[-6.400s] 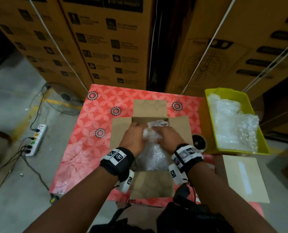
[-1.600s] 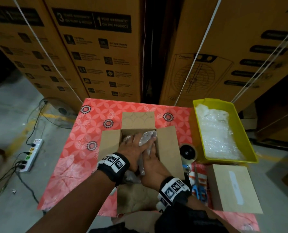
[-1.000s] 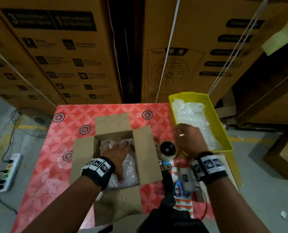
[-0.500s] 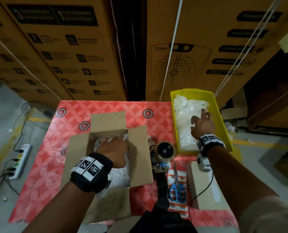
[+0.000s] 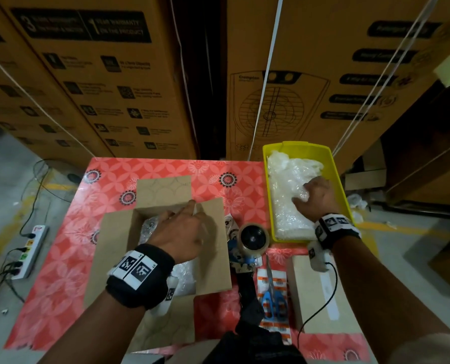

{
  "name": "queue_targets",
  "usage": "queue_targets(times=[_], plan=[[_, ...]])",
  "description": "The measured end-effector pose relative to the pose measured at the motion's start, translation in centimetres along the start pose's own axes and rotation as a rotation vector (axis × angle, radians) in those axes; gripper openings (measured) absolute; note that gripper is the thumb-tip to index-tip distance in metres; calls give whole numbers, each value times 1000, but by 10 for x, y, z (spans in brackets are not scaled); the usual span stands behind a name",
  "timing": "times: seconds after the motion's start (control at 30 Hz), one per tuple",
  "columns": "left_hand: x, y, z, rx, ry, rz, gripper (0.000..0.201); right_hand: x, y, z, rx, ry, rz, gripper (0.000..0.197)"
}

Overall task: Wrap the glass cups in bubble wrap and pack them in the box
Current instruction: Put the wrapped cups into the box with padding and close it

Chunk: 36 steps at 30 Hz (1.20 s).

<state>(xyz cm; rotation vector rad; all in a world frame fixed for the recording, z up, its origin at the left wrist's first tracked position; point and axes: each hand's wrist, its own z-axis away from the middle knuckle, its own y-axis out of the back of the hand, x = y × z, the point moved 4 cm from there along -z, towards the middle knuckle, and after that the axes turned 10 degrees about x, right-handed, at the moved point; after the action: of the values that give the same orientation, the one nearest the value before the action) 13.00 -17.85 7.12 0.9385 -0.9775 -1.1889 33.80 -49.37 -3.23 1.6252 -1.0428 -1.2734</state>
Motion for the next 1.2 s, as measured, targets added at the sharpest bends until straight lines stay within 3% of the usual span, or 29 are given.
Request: queue_targets(times=[0.13,0.2,0.27,0.37,0.47,0.53,0.6,0.7,0.8,0.9,1.07,1.2], plan=[[-2,2,1,47,-9,77,67,8,34,3,-37,-480,-672,26],[1,5,1,107,-18,114,59,9,45,10,-107,-675,-977,31],[4,8,1,155,-26,144,51,10,51,12,-140,-694,-1122,46],[8,9,-1,175,-26,210,47,4,56,25,-233,-652,-1170,32],[9,8,-1,178,-35,216,45,16,49,28,-151,-680,-1025,32],[8,5,0,172,-41,206,43,23,54,25,-76,-543,-612,35],[6,2,2,159,-45,200,39,18,62,28,-97,-350,-130,46],[4,-3,6,154,-49,197,37,8,58,41,-211,-189,241,72],[3,-7,8,155,-47,180,34,8,28,47,-342,-81,284,74],[3,-10,10,160,-42,163,37,8,10,43,-324,-50,302,90],[0,-13,15,163,-31,189,38,8,-13,37,-407,-177,414,125],[-4,-16,19,167,-12,219,34,6,-19,34,-486,-239,387,121]])
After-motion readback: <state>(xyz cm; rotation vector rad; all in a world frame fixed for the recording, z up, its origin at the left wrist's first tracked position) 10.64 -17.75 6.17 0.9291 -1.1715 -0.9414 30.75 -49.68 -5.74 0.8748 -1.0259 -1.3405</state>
